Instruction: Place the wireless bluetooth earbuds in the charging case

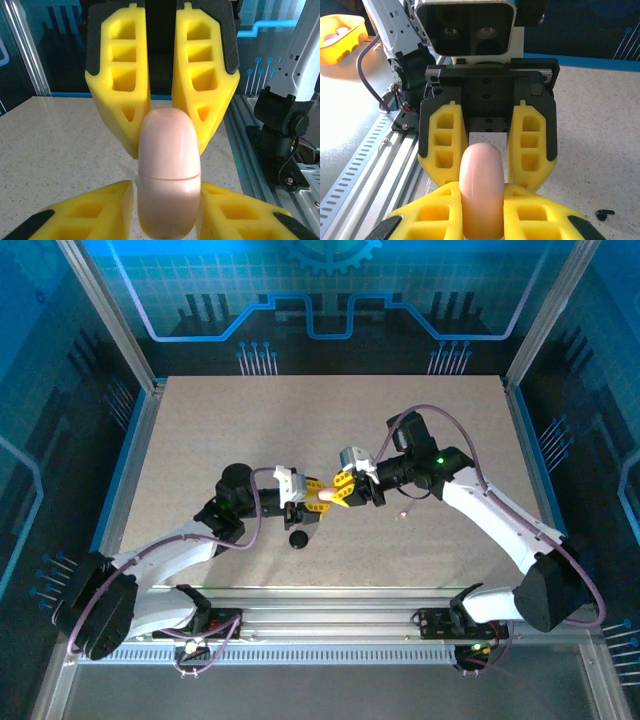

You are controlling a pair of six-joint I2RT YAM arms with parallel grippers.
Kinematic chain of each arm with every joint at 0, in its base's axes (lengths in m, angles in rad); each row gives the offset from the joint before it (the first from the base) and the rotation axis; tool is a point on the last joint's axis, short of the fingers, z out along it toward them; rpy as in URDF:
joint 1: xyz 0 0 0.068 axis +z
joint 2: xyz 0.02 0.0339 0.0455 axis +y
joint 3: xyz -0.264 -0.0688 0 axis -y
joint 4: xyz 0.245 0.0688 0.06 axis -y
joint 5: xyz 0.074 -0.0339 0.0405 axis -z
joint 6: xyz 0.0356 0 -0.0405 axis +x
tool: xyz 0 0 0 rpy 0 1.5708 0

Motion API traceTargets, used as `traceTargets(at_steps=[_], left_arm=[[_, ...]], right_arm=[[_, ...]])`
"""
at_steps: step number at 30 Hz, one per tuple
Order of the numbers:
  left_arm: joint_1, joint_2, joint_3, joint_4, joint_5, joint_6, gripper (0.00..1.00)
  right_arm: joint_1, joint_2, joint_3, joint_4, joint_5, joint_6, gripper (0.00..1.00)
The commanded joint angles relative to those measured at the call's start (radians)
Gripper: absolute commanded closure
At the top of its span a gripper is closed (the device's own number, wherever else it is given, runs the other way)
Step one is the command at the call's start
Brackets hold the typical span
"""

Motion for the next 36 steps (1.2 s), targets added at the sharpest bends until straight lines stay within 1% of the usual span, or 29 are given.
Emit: traceTargets(at_steps=[1,4,6,8,12,13,14,16,17,18,25,31,36], left_arm=[[0.000,-0.003,0.037,-0.005,0.012,0.017,0.65],[0.000,-0.009,0.037,-0.006,0.013,0.014,0.64],[0.000,-0.012,0.037,-0.008,0.013,0.013,0.65],[0.000,-0.014,0.038,-0.013,0.013,0.015,0.71],[-0.001,-0.012,0.045,-0.041,0.014,0.028,0.80],[-0.001,-0.012,0.046,-0.047,0.014,0.030,0.81],[-0.002,-0.012,0.047,-0.050,0.013,0.031,0.83],[-0.002,-0.012,0.049,-0.050,0.013,0.032,0.84],[-0.001,-0.011,0.049,-0.050,0.013,0.032,0.84],[-0.002,-0.011,0.051,-0.049,0.012,0.032,0.84],[-0.003,-0.019,0.046,-0.049,0.011,0.030,0.84],[-0.003,-0.025,0.046,-0.051,0.017,0.031,0.85],[-0.005,-0.026,0.046,-0.051,0.015,0.035,0.85]], right_arm=[[0.020,0.011,0.034,-0.041,0.005,-0.030,0.87],[0.025,0.017,0.041,-0.056,0.012,-0.044,0.87],[0.027,0.021,0.047,-0.070,0.020,-0.051,0.87],[0.027,0.025,0.052,-0.080,0.029,-0.058,0.87],[0.026,0.019,0.050,-0.068,0.032,-0.050,0.87],[0.027,0.017,0.049,-0.063,0.031,-0.046,0.85],[0.027,0.014,0.049,-0.057,0.031,-0.039,0.80],[0.026,0.013,0.049,-0.042,0.029,-0.018,0.59],[0.028,0.015,0.049,-0.036,0.027,-0.011,0.56],[0.029,0.017,0.049,-0.031,0.026,-0.006,0.54],[0.039,0.024,0.041,0.010,0.049,0.028,0.53],[0.030,0.014,0.033,0.060,0.136,0.090,0.54],[-0.002,-0.015,0.005,0.137,0.184,0.162,0.54]])
